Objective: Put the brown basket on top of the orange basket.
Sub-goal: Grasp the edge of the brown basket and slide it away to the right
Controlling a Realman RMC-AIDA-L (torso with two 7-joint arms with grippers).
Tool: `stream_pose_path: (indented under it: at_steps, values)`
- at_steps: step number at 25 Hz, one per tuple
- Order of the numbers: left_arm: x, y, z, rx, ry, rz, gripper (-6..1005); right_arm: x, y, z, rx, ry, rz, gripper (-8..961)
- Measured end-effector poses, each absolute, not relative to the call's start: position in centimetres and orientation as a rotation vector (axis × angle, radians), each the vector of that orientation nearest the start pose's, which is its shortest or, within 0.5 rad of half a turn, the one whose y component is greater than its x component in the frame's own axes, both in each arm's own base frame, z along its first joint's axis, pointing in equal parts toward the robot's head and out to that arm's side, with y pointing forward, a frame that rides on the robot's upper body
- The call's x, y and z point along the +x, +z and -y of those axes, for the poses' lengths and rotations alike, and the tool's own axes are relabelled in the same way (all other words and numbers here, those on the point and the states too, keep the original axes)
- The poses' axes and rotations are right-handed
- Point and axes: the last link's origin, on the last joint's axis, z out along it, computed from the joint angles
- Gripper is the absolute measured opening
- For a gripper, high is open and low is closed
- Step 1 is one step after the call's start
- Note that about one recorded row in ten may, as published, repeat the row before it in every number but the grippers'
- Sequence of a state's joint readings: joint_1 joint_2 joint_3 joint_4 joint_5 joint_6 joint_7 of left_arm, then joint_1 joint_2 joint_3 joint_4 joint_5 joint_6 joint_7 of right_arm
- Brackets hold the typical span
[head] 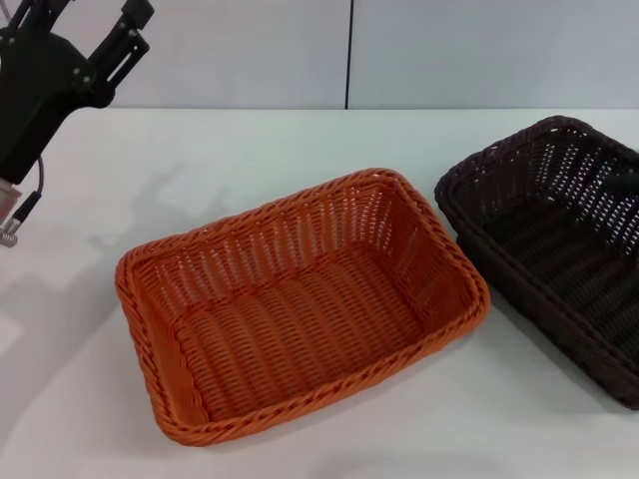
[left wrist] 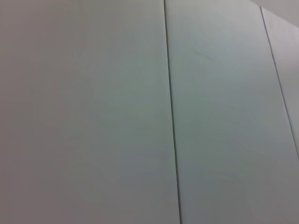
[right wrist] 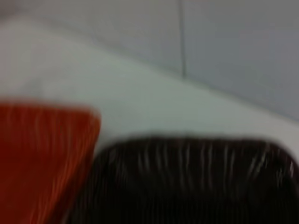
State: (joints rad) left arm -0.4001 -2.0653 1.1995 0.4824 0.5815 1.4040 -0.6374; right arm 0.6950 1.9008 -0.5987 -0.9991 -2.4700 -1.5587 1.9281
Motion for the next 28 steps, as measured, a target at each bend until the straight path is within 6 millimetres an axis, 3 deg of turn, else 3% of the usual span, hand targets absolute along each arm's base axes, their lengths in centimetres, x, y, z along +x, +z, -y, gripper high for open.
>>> stream_pose_path:
  at_steps: [3, 11, 28]
  values:
    - [-24.3, 5.1, -35.3, -1.79, -1.2, 0.167, 784, 26.0, 13.8, -38.2, -2.589, -0.142, -0.768, 622]
    - [-23.6, 4.8, -36.6, -1.798, -1.169, 0.169, 785, 26.9, 13.5, -36.3, -2.701, -0.354, -0.778, 622]
    - [-22.2, 4.6, -38.7, -1.805, -1.145, 0.182, 785, 27.3, 12.3, -33.5, -2.918, -0.423, -0.687, 622]
